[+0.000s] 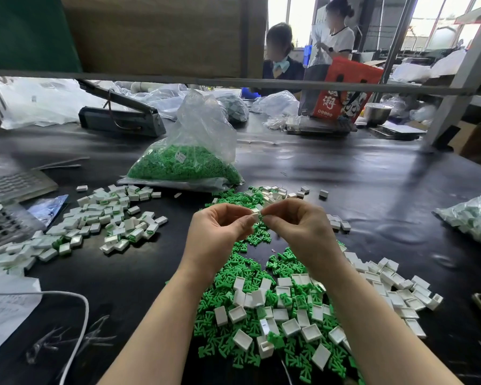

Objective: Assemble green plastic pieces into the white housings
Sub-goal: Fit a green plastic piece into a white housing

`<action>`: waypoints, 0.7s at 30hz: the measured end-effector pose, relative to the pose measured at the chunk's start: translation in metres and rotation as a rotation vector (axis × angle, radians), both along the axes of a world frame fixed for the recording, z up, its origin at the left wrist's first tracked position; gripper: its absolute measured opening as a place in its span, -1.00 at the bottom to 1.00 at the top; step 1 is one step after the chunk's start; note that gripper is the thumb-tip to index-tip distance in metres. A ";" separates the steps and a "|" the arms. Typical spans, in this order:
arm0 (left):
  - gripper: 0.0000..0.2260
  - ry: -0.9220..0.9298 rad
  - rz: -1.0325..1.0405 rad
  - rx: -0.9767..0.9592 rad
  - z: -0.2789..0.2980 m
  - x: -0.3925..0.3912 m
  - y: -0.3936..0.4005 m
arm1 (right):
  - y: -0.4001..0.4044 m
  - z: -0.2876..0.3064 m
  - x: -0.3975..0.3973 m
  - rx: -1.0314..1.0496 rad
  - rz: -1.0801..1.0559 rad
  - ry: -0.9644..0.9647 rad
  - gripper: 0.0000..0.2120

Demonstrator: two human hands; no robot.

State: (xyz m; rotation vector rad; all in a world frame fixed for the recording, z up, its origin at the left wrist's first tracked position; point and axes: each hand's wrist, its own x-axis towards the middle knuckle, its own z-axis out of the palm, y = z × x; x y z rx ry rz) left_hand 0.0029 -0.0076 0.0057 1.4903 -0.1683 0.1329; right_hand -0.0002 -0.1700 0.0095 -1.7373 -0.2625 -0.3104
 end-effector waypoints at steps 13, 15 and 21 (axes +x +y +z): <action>-0.95 -0.085 0.002 0.270 -0.004 0.002 0.005 | -0.003 -0.004 0.002 -0.388 0.020 0.033 -0.90; -0.96 -0.091 0.010 0.298 -0.005 0.002 0.004 | -0.002 -0.003 0.001 -0.482 0.010 -0.005 -0.88; -0.95 -0.055 -0.001 0.229 -0.003 0.002 0.005 | -0.002 -0.001 -0.001 -0.533 0.032 -0.067 -0.84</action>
